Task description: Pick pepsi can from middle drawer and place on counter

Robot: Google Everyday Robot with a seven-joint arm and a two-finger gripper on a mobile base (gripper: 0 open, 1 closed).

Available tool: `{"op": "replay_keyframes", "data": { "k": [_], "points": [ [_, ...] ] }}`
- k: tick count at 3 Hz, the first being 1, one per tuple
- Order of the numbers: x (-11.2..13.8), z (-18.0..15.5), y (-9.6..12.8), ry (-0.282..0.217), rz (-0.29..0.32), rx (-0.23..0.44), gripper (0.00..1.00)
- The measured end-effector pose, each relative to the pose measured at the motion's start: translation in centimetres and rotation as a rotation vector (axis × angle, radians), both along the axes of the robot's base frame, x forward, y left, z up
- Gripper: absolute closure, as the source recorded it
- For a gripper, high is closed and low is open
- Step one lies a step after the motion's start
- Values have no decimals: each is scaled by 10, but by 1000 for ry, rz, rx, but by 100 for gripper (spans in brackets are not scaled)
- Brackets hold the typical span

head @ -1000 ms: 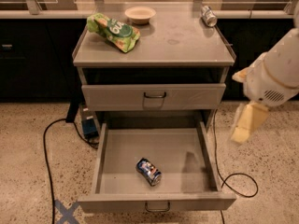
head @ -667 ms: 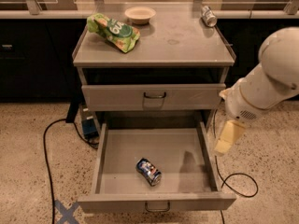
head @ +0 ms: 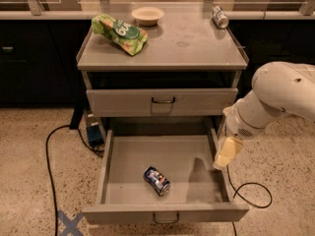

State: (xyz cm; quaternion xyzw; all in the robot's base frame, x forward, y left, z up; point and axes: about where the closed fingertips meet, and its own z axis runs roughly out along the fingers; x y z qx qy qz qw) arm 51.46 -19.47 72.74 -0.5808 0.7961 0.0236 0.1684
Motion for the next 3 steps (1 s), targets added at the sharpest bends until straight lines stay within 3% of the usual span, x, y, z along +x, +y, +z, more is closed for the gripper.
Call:
{"op": "replay_keyframes", "data": {
  "k": [1,2,3],
  "points": [
    [0,-18,12,10,27,-22,0],
    [1,-57,39,17,53,-69,0],
    [-1,-103,60,19,-10,-52,0]
  ]
}}
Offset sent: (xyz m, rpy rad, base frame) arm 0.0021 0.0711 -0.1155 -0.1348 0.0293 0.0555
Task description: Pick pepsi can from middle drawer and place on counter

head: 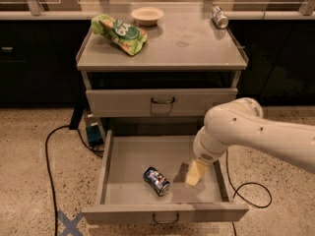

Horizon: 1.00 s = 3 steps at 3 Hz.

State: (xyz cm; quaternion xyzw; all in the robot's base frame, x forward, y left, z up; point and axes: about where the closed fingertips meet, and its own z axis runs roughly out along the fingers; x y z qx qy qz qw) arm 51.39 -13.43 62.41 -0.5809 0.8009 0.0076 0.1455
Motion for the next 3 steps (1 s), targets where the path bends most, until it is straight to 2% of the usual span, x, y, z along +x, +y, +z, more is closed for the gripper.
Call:
{"op": "replay_keyframes", "data": {
  "k": [1,2,3],
  "points": [
    [-2,-37,19,-5,-77,30,0],
    [2,-67,36,16,-132,80,0],
    [2,-67,36,16,-132,80,0]
  ]
}}
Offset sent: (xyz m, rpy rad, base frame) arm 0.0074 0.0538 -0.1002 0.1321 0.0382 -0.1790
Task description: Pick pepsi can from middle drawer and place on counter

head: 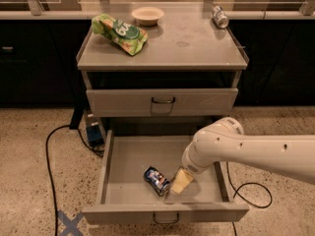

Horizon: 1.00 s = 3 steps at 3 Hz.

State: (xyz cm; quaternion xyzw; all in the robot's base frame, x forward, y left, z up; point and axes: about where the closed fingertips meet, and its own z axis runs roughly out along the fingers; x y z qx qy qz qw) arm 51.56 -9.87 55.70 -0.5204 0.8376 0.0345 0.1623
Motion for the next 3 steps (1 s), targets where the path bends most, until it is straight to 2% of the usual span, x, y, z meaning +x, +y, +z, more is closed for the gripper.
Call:
{"op": "replay_keyframes", "data": {
  "k": [1,2,3],
  "points": [
    [1,-22,28,1,-3,43,0],
    [8,-49,71,4,13,106,0],
    [19,-84,102,25,4,194,0]
  ]
}}
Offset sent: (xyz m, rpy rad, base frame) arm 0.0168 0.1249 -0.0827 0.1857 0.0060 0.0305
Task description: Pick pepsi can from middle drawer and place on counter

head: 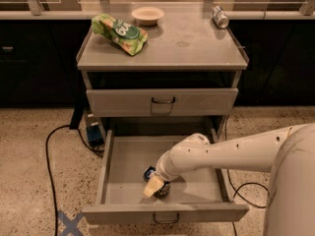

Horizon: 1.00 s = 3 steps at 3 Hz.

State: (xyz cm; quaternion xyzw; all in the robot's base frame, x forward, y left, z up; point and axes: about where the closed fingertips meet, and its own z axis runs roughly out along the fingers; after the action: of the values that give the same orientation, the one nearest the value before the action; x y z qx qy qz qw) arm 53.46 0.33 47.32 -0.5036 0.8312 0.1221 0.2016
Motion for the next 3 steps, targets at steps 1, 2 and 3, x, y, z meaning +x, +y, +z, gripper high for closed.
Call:
{"op": "replay_keyframes", "data": {
  "k": [1,2,3],
  "points": [
    [0,0,0,0,0,0,0],
    [1,-5,2,-18,-14,-3,0],
    [7,-22,6,-35,-53,7,0]
  ]
}}
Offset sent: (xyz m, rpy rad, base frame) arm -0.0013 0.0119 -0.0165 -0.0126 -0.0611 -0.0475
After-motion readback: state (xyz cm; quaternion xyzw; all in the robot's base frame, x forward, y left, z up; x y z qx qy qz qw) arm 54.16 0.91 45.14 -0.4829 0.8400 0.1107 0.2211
